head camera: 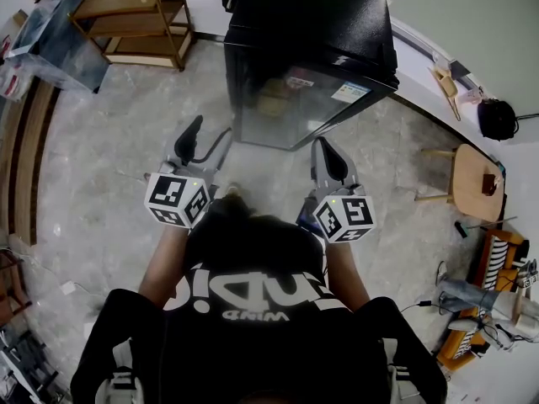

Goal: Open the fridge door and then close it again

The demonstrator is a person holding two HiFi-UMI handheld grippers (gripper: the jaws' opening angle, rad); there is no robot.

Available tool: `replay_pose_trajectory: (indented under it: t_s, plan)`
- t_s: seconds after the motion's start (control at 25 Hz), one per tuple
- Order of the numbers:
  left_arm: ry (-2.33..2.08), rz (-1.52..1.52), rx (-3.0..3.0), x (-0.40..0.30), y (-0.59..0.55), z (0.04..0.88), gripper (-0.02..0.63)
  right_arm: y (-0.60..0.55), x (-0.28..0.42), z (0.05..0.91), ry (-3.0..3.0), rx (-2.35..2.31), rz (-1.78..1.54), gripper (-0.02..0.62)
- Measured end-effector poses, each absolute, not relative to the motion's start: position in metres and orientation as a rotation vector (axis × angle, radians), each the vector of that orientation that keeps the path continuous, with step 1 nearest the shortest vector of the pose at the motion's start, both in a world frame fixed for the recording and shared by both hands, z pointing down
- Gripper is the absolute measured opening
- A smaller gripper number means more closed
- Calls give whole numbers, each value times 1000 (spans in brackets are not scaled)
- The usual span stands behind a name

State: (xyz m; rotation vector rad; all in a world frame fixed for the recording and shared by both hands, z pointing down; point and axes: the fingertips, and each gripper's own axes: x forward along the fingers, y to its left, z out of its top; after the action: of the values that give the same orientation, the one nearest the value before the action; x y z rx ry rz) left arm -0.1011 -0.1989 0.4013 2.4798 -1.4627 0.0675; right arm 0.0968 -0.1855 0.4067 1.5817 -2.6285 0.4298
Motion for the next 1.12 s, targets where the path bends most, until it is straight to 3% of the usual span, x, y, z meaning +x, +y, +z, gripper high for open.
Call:
replay_pose_trajectory:
  t_s: [0.12, 1.12]
  plan:
    - [-1457, 80, 2470, -101, -204, 407, 298, -188, 95, 408, -2628, 1579, 438, -2]
    - [-1370, 227, 2451, -98, -307, 477, 290, -224, 102, 419, -2565, 1633, 475, -2]
